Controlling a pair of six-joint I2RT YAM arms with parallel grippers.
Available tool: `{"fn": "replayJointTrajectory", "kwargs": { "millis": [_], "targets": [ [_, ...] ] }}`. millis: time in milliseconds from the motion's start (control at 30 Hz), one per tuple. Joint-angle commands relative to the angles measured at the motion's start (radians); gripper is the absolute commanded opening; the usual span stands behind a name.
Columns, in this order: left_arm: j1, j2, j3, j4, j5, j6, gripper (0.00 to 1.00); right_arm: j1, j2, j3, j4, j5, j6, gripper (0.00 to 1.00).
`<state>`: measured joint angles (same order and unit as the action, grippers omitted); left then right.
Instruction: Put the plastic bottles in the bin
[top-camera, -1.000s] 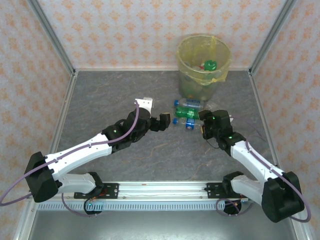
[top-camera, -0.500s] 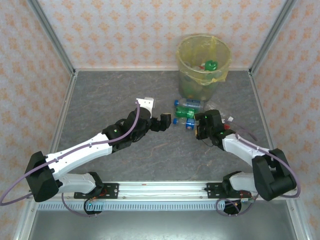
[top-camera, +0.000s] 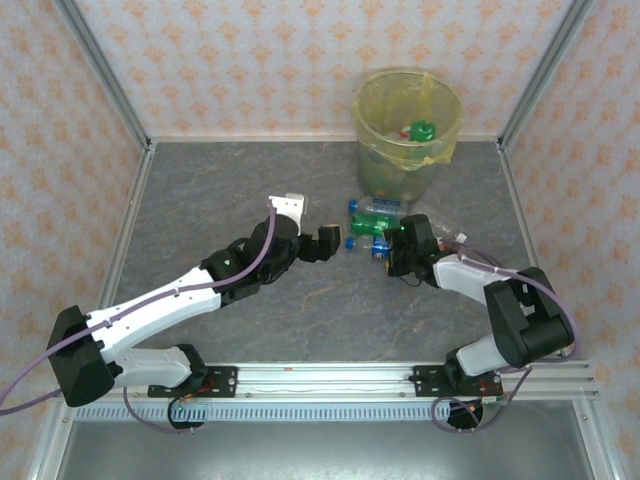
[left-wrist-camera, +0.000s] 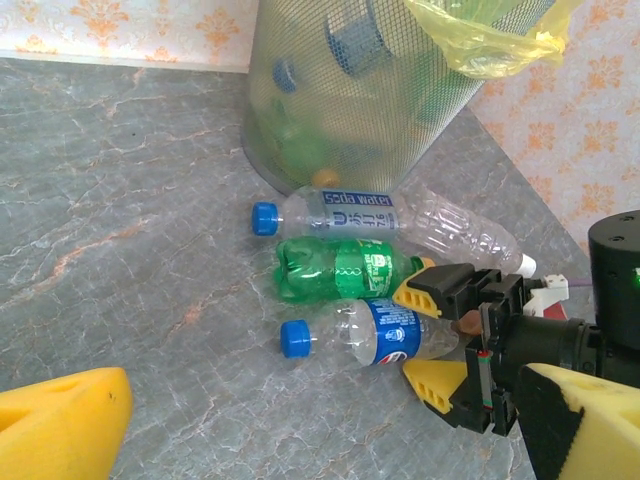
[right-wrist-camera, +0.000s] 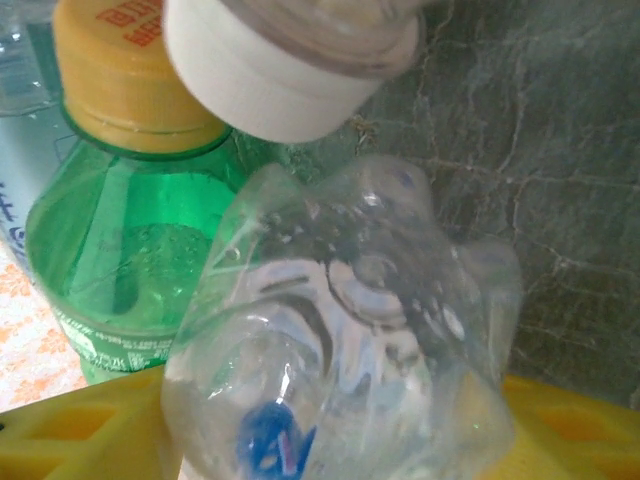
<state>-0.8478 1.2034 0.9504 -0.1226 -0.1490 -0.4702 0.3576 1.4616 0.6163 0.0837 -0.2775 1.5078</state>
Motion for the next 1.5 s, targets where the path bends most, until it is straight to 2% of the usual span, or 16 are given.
{"fn": "replayJointTrajectory", "kwargs": {
  "millis": [0, 167, 333, 400, 567, 833, 1133, 1267, 1467],
  "targets": [
    [0.01, -0.025, -0.003, -0.022, -0.035, 0.021, 0.99, 0.005, 0.028, 0.042, -0.016, 0.02, -0.005, 0.69],
    [0.01, -0.028, -0.011, -0.023, -0.04, 0.021, 0.99, 0.006, 0.075, 0.065, -0.045, 0.006, -0.02, 0.7],
    [0.012, -0.043, -0.024, -0.02, -0.05, 0.02, 0.99, 0.005, 0.058, 0.077, -0.089, 0.033, -0.045, 0.6],
    [0.012, -0.047, -0.029, -0.019, -0.052, 0.02, 0.99, 0.005, 0.032, 0.079, -0.115, 0.053, -0.056, 0.54],
    [0.012, -0.053, -0.038, -0.014, -0.055, 0.017, 0.99, 0.005, -0.055, 0.071, -0.172, 0.091, -0.089, 0.49],
    [0.013, -0.051, -0.029, -0.011, -0.071, 0.018, 0.99, 0.006, -0.246, 0.138, -0.338, 0.21, -0.227, 0.5],
    [0.022, -0.097, 0.0, -0.022, -0.209, 0.009, 0.99, 0.006, -0.417, 0.382, -0.497, 0.433, -0.497, 0.51],
    [0.037, -0.148, 0.002, -0.02, -0.288, -0.01, 0.99, 0.006, -0.419, 0.531, -0.515, 0.537, -0.645, 0.51],
    [0.056, -0.216, 0.013, -0.022, -0.37, -0.001, 0.99, 0.001, -0.341, 0.739, -0.456, 0.616, -0.826, 0.51]
  ]
}}
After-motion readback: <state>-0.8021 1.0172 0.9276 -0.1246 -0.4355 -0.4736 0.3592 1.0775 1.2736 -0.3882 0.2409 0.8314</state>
